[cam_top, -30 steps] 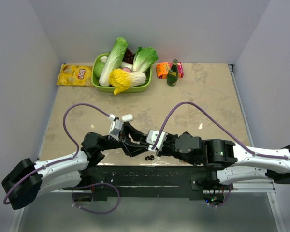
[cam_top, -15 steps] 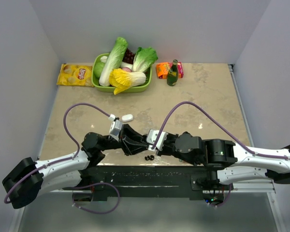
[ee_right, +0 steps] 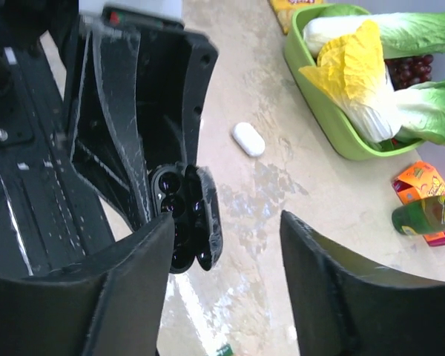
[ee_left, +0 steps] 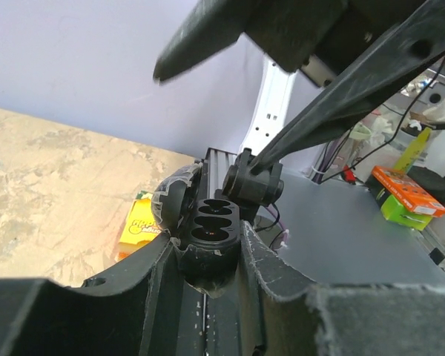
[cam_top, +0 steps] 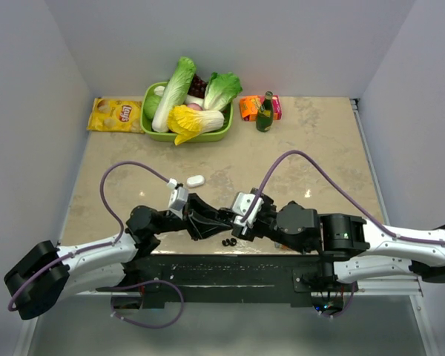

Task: Insert the wireless bluetooth earbuds into the charging case
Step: Adjust the charging case, then pick up the earbud from the center of the board.

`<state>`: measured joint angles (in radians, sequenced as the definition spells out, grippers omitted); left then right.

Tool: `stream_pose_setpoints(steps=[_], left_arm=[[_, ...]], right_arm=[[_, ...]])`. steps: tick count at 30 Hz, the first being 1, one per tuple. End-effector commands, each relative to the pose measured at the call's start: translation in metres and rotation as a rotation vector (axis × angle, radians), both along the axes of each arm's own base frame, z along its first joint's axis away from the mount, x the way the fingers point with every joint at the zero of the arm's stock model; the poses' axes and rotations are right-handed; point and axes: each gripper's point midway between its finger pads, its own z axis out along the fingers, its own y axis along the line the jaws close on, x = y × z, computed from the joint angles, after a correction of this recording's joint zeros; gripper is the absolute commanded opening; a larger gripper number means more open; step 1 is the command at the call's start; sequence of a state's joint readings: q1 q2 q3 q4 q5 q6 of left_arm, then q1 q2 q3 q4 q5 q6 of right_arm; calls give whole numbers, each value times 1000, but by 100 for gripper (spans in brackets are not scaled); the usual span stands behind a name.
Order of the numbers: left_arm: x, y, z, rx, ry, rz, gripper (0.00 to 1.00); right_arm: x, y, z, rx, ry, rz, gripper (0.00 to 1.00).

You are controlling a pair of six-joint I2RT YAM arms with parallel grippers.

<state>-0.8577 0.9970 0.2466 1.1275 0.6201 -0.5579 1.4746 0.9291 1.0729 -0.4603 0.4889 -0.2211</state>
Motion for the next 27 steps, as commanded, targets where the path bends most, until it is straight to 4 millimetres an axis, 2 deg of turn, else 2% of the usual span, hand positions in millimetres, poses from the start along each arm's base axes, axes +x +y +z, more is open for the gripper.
stream_pose_setpoints(steps=[1, 3, 5, 6, 8, 9, 11, 12, 13, 15, 16, 17, 18, 20, 24, 27], left_arm=[[8, 7, 0, -27, -44, 68, 0], [11, 9, -7, -18, -28, 96, 0], [13, 16, -15, -17, -11, 134, 0], [13, 18, -18, -18, -5, 147, 0], [13, 28, -23, -33, 5, 185, 0], [13, 32, -25, -39, 8, 200, 0], [14, 40, -28, -50, 13, 238, 0], [15, 43, -29, -53, 18, 253, 0], [17, 44, -34, -42, 25, 272, 0], [17, 48, -31, -53, 16, 285, 0], [17, 49, -31, -54, 15, 293, 0], [15, 53, -39, -49, 21, 299, 0], [15, 55, -39, -53, 18, 304, 0], [15, 58, -37, -65, 12, 315, 0], [14, 59, -39, -59, 5, 314, 0], [12, 59, -41, -57, 2, 305, 0]], right_arm=[[4, -4, 42, 190, 13, -58, 66], [10, -9, 54, 260, 20, -109, 69], [18, -22, 60, 340, 45, -194, 71], [31, -35, 55, 358, 44, -290, 72], [43, -50, 46, 437, 120, -393, 71], [56, -57, 24, 424, 155, -443, 70], [65, -61, -1, 485, 273, -490, 67], [75, -65, -32, 460, 313, -534, 66], [68, -53, -50, 454, 398, -491, 63], [65, -40, -100, 354, 480, -498, 58], [57, -31, -114, 332, 533, -461, 51], [54, -26, -128, 309, 559, -445, 49], [50, -21, -148, 279, 591, -437, 47], [43, -14, -163, 269, 636, -410, 43], [38, -10, -198, 185, 686, -420, 43], [32, -7, -215, 160, 722, -399, 44]])
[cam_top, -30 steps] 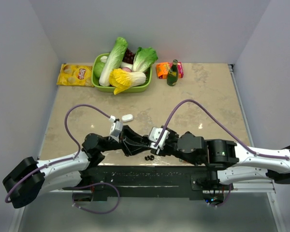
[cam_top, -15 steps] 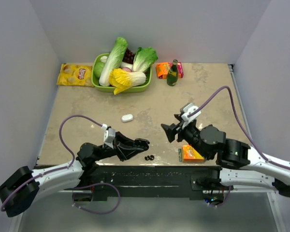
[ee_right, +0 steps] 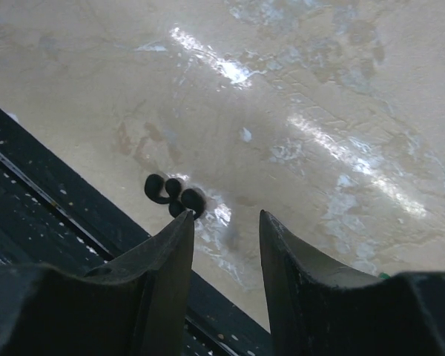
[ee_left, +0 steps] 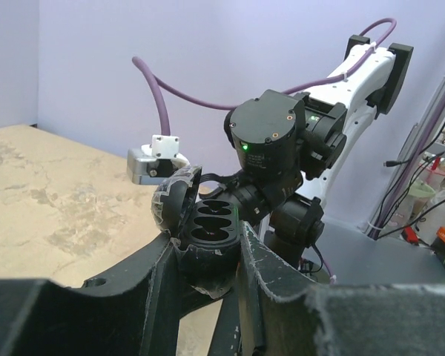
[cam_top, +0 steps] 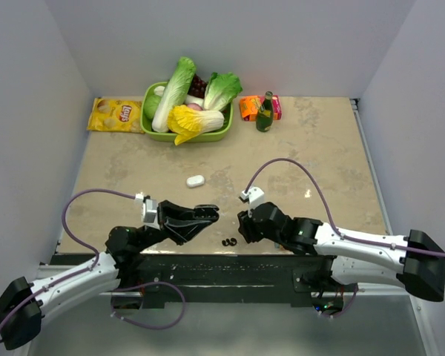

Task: Insert the wireless bluetooth earbuds into the charging case
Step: Pick up the earbud from the center of the board.

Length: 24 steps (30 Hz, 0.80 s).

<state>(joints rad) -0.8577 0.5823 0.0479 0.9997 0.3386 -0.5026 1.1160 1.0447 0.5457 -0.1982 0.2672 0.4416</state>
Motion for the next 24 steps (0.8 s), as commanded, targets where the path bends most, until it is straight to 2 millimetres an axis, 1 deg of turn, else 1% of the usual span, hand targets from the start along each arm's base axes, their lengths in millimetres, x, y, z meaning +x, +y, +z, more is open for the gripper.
stream_pose_setpoints(steps=[1, 3, 6, 8, 12, 17, 19, 24], left_arm=[[1, 4, -44, 69, 34, 23, 0], [0, 5, -47, 70, 40, 22, 0], [-1, 4, -51, 72, 46, 10, 0], [-2, 3, -52, 77, 48, 3, 0], [-2, 3, -54, 82, 52, -1, 0], [-3, 2, -57, 87, 58, -5, 0], [-3, 3, -58, 87, 60, -6, 0], [-4, 4, -59, 86, 63, -5, 0]], right_arm=[[-7, 28, 3, 136, 52, 34, 44], [-12, 32, -3, 146, 76, 56, 45], [-16, 31, -19, 115, 110, 59, 45], [-16, 34, -21, 123, 108, 58, 44], [-15, 30, -31, 96, 114, 48, 36], [-15, 32, -42, 77, 124, 44, 32], [-15, 32, -45, 69, 125, 44, 29], [-17, 32, -44, 68, 120, 43, 20]])
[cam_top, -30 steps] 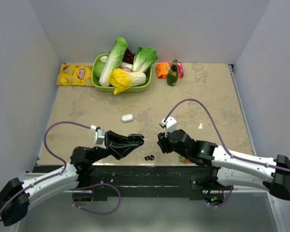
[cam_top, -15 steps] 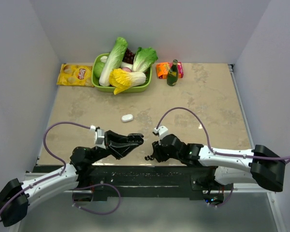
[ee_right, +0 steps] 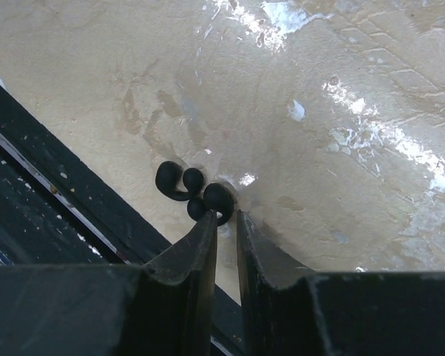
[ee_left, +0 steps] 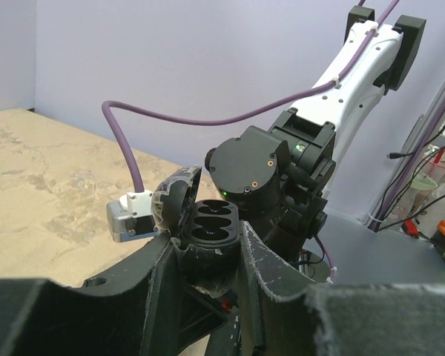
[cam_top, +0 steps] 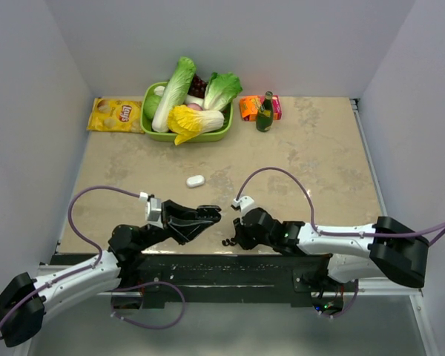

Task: Insert the wireless bluetooth earbuds into the charging case
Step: Pick up the earbud from the center of the board.

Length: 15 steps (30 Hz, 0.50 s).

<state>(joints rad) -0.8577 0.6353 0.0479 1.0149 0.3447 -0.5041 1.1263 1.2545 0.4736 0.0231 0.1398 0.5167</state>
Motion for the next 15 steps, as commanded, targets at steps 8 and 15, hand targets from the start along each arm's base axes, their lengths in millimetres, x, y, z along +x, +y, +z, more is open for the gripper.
stream_pose_setpoints(steps=[8, 15], left_arm=[[-8, 9, -50, 58, 39, -2, 0], [-9, 8, -53, 63, 46, -13, 0]], right_arm=[[-21, 12, 5, 49, 6, 27, 2], [-22, 11, -3, 18, 22, 9, 0]])
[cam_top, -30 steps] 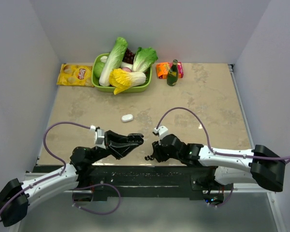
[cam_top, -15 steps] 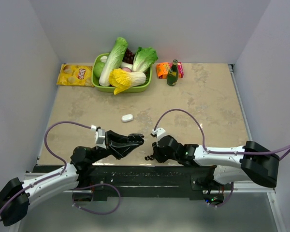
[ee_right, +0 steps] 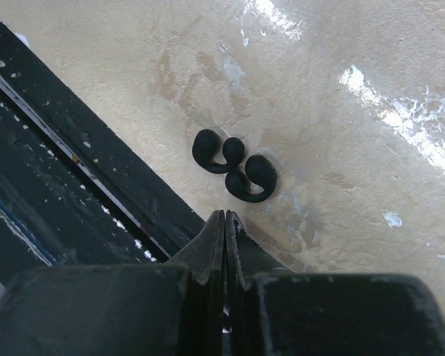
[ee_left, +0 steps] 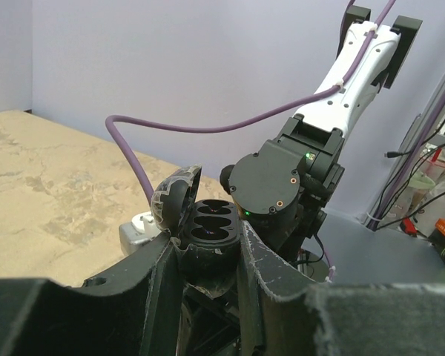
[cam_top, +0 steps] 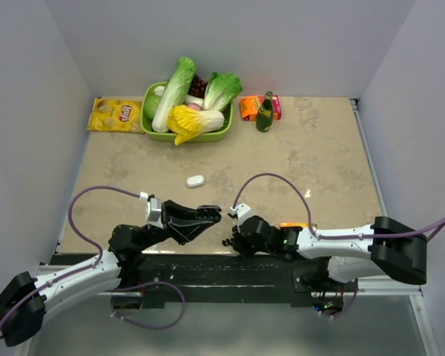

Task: Insert the wireless bluetooth earbuds into the charging case
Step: Pick up the earbud from the center of the board.

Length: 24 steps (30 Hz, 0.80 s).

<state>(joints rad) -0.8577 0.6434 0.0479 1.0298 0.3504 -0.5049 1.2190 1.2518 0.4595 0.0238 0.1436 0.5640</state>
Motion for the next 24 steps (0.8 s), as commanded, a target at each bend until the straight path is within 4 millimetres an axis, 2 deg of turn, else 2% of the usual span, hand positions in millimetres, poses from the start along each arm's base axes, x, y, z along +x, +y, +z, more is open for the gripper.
stream_pose_setpoints(steps=[1, 9, 24], left_arm=[[-8, 8, -53, 65, 49, -7, 0], [-9, 9, -54, 66, 52, -8, 0], [-8, 10, -57, 71, 53, 3, 0]], right_arm=[[7, 2, 0, 4, -5, -60, 0], [15, -2, -11, -48, 11, -108, 0], [46, -14, -5, -68, -19, -185, 0]])
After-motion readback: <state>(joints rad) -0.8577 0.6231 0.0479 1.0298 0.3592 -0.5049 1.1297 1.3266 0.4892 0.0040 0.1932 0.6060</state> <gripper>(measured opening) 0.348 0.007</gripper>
